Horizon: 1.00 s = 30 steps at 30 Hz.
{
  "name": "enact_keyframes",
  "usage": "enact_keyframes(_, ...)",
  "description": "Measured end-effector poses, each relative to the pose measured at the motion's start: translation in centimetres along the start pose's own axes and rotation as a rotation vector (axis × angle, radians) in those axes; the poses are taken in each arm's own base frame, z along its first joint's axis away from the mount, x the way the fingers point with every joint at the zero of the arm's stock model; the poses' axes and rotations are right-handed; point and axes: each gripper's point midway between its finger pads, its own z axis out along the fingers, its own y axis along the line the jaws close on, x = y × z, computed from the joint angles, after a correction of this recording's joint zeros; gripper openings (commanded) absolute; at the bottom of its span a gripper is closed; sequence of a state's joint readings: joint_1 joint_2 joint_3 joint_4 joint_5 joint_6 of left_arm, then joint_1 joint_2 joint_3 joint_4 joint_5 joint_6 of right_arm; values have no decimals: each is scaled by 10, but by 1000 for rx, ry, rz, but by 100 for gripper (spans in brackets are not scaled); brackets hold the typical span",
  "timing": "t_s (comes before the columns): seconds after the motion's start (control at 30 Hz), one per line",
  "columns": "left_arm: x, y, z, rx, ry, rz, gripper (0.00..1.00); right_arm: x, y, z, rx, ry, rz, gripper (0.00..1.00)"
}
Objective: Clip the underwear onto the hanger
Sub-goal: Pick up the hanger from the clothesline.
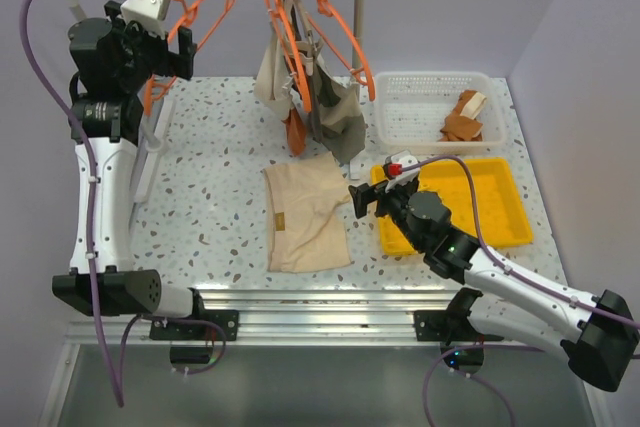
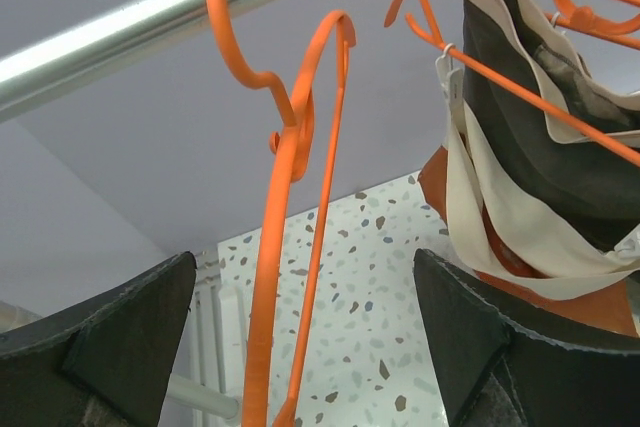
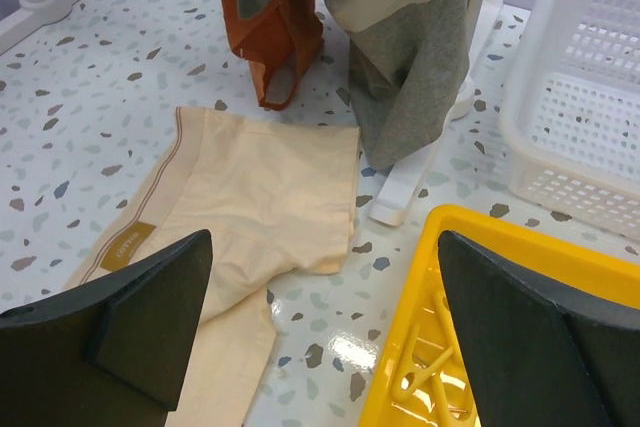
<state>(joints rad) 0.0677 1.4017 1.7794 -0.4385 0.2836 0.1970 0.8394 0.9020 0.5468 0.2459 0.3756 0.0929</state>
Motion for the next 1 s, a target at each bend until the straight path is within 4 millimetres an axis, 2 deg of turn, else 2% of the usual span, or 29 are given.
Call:
enact_keyframes(0.2, 23, 3, 11, 10, 55, -22, 86, 1, 0, 0, 1, 3, -1, 99)
enact_keyframes(0.3, 32, 3, 16, 15, 81, -34, 76, 3, -1, 0, 2, 7, -2, 99)
enact_keyframes(0.43, 41, 0, 20, 30, 105, -57, 59, 7, -1, -1, 3, 16, -6, 99)
enact_keyframes(0.53, 44, -1, 21, 34, 114, -69, 32, 7, -2, -1, 6, 17, -6, 99)
enact_keyframes(0.6, 45, -2, 22, 35, 115, -74, 22, 7, -2, -1, 8, 17, -7, 99)
enact_keyframes(0.77, 53, -5, 25, 47, 120, -100, 11, 7, -2, -1, 10, 17, -7, 99)
enact_keyframes(0.87, 54, -7, 28, 54, 108, -115, 0, 7, -3, -1, 10, 17, -7, 99)
enact_keyframes(1.0, 55, -10, 32, 65, 85, -145, 0, 8, -3, -1, 11, 19, -8, 99)
